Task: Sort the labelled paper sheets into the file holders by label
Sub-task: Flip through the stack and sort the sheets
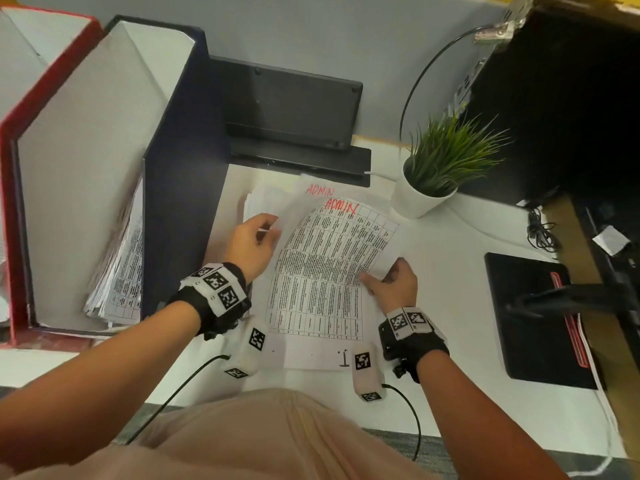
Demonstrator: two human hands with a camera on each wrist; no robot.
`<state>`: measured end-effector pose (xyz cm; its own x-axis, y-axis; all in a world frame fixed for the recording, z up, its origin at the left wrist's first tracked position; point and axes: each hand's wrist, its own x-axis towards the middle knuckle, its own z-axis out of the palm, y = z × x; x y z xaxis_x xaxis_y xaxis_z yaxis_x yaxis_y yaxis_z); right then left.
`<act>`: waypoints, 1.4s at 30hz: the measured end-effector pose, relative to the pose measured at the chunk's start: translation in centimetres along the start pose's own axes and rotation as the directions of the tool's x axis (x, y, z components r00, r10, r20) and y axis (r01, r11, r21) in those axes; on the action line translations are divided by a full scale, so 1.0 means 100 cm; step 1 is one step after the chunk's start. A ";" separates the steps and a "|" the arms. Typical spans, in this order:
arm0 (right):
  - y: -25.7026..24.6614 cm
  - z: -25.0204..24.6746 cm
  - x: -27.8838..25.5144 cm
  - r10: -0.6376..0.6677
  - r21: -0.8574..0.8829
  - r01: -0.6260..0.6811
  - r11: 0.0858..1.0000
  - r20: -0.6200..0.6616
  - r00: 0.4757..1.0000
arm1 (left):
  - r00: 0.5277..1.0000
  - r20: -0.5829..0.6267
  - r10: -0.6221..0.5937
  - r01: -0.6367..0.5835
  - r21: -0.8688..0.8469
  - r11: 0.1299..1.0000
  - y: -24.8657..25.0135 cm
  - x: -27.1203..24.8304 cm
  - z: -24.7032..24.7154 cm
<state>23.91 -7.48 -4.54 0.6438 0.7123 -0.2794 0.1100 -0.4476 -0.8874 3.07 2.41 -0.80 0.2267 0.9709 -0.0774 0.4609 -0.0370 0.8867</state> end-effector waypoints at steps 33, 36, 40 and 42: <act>-0.001 -0.003 -0.005 0.440 0.520 -0.487 0.702 0.222 0.870 | 0.887 -0.007 -0.461 0.415 0.445 0.793 0.003 0.031 0.002; 0.003 -0.006 0.000 0.441 0.472 -0.490 0.733 0.220 0.870 | 0.930 -0.005 -0.369 0.343 0.382 0.858 0.001 0.026 0.001; 0.002 -0.012 0.004 0.419 0.394 -0.446 0.804 0.159 0.894 | 0.968 0.003 -0.249 0.242 0.236 0.941 -0.003 0.020 -0.001; 0.006 -0.014 0.007 0.316 0.348 -0.332 0.877 0.105 0.943 | 0.976 0.001 -0.219 0.218 0.055 0.974 -0.003 0.015 -0.001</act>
<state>25.52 -7.98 -4.75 0.5625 0.5873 -0.5820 -0.3804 -0.4411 -0.8128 3.15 3.94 -1.17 0.1213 0.9553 -0.2698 0.5460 0.1627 0.8218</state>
